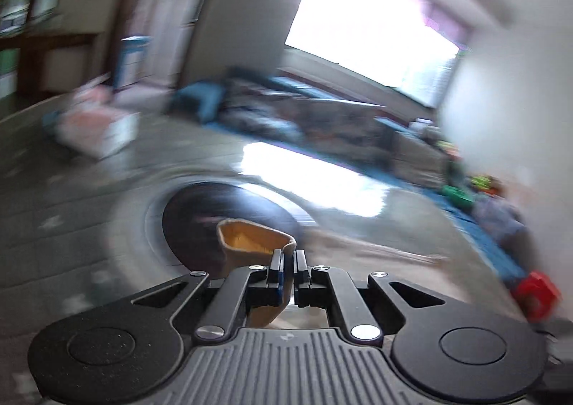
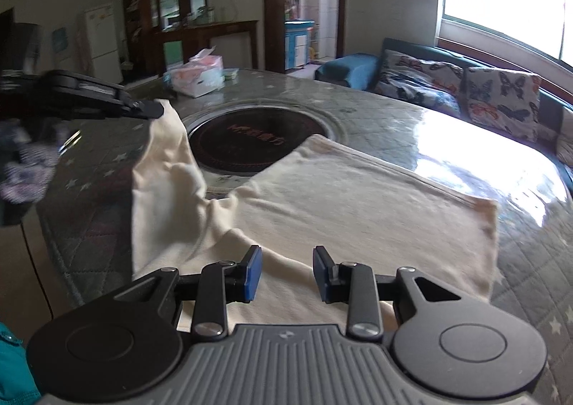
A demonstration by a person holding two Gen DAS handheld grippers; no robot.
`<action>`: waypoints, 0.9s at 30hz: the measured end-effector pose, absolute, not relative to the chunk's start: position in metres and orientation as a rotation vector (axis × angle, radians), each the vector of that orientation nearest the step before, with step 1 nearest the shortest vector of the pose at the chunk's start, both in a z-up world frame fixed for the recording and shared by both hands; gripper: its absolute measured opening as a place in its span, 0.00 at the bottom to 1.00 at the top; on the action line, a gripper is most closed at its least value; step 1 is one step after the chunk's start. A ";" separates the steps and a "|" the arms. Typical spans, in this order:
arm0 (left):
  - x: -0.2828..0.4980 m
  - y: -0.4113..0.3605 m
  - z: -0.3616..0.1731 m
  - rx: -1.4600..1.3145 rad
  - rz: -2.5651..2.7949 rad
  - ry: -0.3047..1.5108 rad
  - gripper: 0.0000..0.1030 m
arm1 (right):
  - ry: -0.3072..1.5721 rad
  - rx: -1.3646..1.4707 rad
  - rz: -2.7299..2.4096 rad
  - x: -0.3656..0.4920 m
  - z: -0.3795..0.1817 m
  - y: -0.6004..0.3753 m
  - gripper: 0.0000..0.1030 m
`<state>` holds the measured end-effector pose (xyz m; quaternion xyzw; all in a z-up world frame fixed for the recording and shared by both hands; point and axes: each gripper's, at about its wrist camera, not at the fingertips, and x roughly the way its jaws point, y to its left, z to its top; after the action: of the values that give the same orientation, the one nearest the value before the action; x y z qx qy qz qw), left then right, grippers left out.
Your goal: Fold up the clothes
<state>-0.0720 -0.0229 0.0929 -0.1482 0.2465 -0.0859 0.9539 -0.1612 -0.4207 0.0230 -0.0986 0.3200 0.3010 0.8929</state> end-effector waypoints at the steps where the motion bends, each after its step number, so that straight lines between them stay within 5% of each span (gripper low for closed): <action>1: -0.076 -0.035 0.096 -0.294 -0.226 0.494 0.05 | 0.660 -0.196 0.612 -0.161 0.025 -0.425 0.30; 16: -0.092 -0.160 0.049 -0.084 -0.582 0.669 0.10 | 0.676 -0.052 0.481 -0.160 0.030 -0.481 0.30; 19: -0.103 -0.151 0.048 -0.052 -0.580 0.659 0.31 | 0.699 -0.036 0.509 -0.158 0.025 -0.478 0.30; 27: -0.104 -0.091 0.053 -0.038 -0.431 0.622 0.43 | 0.764 -0.041 0.592 -0.154 0.010 -0.449 0.30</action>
<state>-0.1044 -0.0913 0.0532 -0.0186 0.3035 -0.2104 0.9291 -0.1536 -0.4495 0.0100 -0.0198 0.3672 0.2844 0.8854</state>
